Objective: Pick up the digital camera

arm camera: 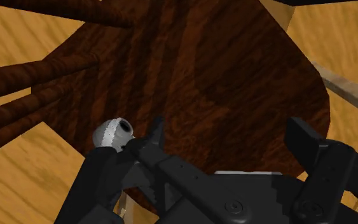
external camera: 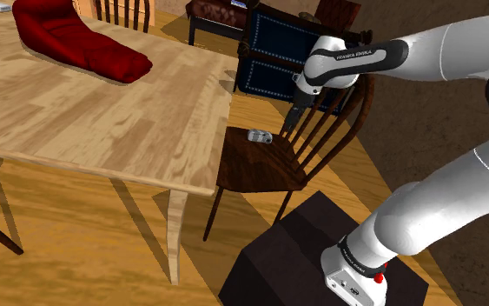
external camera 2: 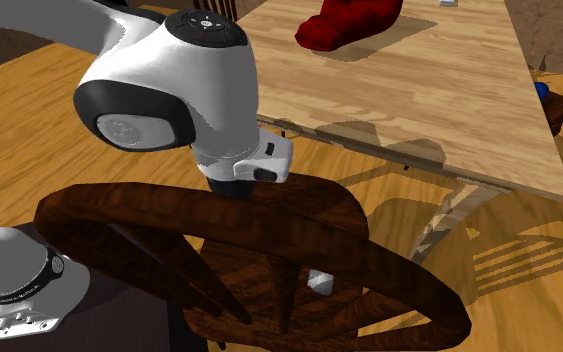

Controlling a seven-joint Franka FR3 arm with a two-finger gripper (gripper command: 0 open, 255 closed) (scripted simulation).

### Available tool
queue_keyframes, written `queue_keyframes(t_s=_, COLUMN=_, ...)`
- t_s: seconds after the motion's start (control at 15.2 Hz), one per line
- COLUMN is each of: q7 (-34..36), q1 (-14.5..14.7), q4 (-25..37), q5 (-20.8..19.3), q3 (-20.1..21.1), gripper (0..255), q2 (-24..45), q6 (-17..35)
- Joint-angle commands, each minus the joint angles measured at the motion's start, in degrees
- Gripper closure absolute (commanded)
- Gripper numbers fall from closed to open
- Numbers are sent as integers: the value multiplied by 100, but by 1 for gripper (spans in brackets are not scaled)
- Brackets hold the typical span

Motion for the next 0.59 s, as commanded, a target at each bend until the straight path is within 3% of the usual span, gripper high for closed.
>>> queue_keyframes(t_s=0.0, q7=-364, q1=-2, q4=224, q5=85, q3=-96, gripper=0, q2=449, q6=207)
queue_keyframes(t_s=0.53, q7=-1701, q1=-187, q4=1455, q5=603, q3=-185, gripper=0, q2=2294, q6=711)
